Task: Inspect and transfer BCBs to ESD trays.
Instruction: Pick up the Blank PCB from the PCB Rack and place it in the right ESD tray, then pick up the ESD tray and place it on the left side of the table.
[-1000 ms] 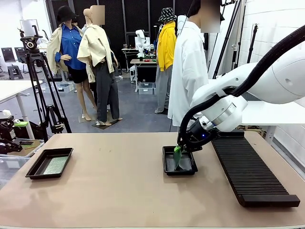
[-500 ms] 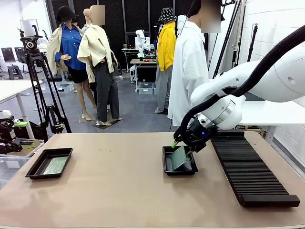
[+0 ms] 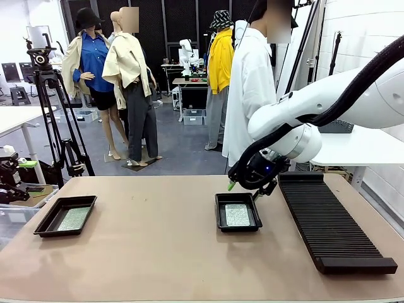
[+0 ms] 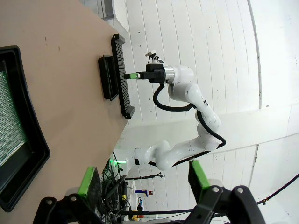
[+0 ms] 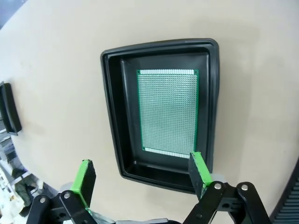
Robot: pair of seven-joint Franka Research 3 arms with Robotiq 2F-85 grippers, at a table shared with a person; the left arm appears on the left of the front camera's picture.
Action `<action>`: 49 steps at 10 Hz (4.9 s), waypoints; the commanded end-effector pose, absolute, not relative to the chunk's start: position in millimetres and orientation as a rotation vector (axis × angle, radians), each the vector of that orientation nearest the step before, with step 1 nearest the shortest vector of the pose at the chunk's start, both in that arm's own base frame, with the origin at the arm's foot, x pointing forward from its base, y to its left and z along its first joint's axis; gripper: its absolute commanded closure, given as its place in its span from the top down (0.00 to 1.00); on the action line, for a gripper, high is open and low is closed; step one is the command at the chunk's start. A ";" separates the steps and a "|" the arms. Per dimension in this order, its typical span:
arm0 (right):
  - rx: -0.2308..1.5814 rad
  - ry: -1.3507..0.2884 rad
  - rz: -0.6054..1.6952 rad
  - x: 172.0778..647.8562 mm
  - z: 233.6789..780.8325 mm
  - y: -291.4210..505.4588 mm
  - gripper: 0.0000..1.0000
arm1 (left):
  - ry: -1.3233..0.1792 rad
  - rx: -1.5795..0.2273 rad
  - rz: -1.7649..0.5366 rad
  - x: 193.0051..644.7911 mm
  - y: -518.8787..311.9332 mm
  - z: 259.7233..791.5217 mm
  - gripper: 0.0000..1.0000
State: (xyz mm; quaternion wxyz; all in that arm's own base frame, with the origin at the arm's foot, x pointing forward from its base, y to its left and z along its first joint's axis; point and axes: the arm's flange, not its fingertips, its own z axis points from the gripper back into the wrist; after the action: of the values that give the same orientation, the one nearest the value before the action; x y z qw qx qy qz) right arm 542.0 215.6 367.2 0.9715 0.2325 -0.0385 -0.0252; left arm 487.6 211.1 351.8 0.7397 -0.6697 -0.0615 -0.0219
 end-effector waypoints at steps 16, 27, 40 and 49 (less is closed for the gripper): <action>0.431 -0.073 -0.040 539.7 369.9 217.1 1.00 | -0.139 -1.469 -0.051 487.8 211.5 353.8 1.00; 0.574 -0.177 -0.058 509.1 410.5 135.2 1.00 | -0.003 -1.353 -0.087 513.3 124.6 412.3 1.00; 1.099 -0.162 -0.098 498.3 418.2 -60.9 1.00 | 0.136 -0.897 -0.038 560.1 -110.8 485.0 1.00; 1.238 -0.239 -0.086 497.1 390.8 -92.5 1.00 | 0.124 -0.539 0.002 551.1 -287.4 477.3 1.00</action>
State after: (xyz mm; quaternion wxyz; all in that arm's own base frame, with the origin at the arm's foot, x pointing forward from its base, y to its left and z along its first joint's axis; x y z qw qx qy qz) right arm 495.2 -90.6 390.6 0.8156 0.5675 -0.1021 -0.0490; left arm 539.7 -280.4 476.6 0.9567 -0.2819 0.0707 -0.0170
